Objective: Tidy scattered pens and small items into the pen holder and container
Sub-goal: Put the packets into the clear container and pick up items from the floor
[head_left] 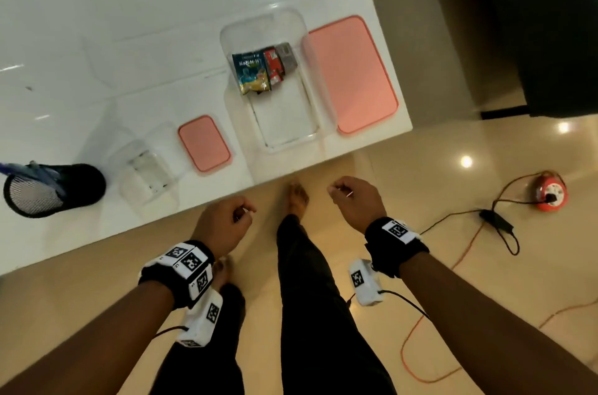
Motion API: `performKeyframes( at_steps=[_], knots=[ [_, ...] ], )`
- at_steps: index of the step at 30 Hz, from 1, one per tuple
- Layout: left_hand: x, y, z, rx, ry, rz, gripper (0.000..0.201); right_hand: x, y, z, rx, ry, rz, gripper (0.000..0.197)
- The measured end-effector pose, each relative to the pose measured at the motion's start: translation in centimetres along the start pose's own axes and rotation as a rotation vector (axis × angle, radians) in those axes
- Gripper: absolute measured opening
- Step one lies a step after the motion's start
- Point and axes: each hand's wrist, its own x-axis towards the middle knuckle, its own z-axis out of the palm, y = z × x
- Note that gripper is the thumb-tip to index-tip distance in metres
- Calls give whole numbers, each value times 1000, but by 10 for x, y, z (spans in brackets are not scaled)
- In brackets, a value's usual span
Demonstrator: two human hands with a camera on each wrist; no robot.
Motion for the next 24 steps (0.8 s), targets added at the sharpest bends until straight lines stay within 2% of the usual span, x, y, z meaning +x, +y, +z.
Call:
performKeyframes(
  at_steps=[3, 10, 14, 17, 24],
  knots=[
    [-22, -23, 10, 81, -96, 20, 14, -31, 18, 38, -85, -105, 53, 10],
    [-69, -57, 40, 106, -177, -28, 11, -97, 67, 100, -104, -287, 222, 18],
    [-77, -56, 67, 169, -236, -25, 13, -125, 96, 104, -17, -319, 307, 8],
    [-74, -43, 98, 217, -282, -22, 11, -137, 126, 94, 42, -325, 353, 13],
    [-39, 8, 162, 282, -311, -38, 12, -123, 230, 88, 47, -358, 447, 16]
  ],
)
